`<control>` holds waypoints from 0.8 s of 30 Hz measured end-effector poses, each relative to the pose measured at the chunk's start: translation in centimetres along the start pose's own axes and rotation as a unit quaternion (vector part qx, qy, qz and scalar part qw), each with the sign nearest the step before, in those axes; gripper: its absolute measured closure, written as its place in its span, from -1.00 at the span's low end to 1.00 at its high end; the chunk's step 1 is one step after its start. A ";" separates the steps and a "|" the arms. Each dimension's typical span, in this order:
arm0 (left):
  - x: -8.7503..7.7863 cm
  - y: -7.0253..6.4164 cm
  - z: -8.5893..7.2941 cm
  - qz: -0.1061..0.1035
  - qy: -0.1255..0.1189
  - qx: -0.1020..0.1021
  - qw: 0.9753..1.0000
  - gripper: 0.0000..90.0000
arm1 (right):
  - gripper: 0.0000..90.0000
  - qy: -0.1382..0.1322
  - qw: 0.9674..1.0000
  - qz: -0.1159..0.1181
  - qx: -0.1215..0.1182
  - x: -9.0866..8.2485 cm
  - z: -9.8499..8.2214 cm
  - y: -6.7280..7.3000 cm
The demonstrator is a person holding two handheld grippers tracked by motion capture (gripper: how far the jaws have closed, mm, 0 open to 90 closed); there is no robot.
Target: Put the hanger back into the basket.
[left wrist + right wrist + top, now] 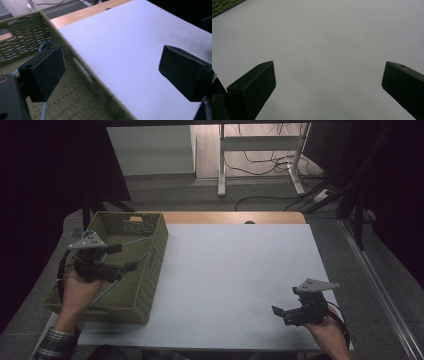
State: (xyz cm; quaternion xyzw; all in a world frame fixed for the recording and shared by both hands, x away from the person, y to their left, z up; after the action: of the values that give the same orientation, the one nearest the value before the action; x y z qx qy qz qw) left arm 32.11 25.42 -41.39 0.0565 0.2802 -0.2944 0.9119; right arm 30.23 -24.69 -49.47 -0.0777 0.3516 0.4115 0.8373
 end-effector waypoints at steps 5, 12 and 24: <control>0.4 -2.2 -1.0 -0.009 0.001 0.009 1.000 -0.92 | -1.00 0.001 1.000 -0.002 -0.002 -0.1 -0.2 0.0; 1.7 -4.5 -3.4 -0.017 0.011 0.012 1.000 -0.96 | -1.00 -0.001 1.000 -0.002 -0.005 -0.2 -0.4 0.2; 3.4 -5.8 -7.2 0.012 0.041 0.023 0.999 -0.99 | -1.00 -0.002 1.000 -0.013 -0.010 -0.4 -0.8 0.2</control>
State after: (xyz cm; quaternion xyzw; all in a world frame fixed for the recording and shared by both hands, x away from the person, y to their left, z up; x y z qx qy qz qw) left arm 27.64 20.88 -48.94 0.0927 0.3100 -0.2875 0.9015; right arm 29.50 -25.15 -49.84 -0.0900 0.3448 0.4047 0.8422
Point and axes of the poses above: each handheld gripper's, and its own axes: x roughly forward along the jaws, z roughly out of its top, y roughly to its left, the point moved 6 cm from there along x, roughly forward along the jaws, and after that the axes turned 8 degrees about z, right-handed, at the moved point
